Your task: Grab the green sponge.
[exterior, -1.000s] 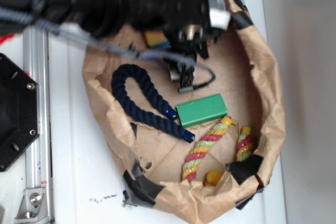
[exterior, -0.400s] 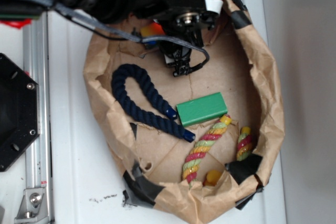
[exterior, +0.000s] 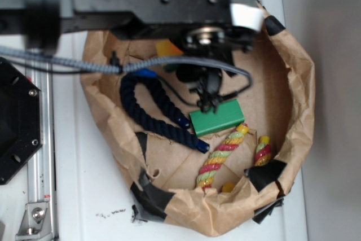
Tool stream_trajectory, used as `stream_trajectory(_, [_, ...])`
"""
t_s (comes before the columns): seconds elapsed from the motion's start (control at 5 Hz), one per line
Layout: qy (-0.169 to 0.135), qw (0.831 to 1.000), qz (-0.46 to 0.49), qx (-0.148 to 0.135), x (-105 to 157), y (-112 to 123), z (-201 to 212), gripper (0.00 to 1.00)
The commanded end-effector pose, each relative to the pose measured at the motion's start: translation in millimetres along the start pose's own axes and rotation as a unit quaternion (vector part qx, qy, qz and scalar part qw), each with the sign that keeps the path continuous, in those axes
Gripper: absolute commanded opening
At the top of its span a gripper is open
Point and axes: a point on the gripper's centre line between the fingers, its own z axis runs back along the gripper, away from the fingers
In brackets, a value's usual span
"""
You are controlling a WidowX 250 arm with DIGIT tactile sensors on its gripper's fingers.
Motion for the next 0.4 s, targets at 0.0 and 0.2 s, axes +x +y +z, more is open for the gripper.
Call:
stream_trajectory(0.0, [-0.02,0.999,0.023,-0.032,-2.3,-8.5,48.6,0.0])
stream_trajectory(0.2, [-0.028,0.999,0.029,-0.018,-1.8,-6.3,46.5,0.0])
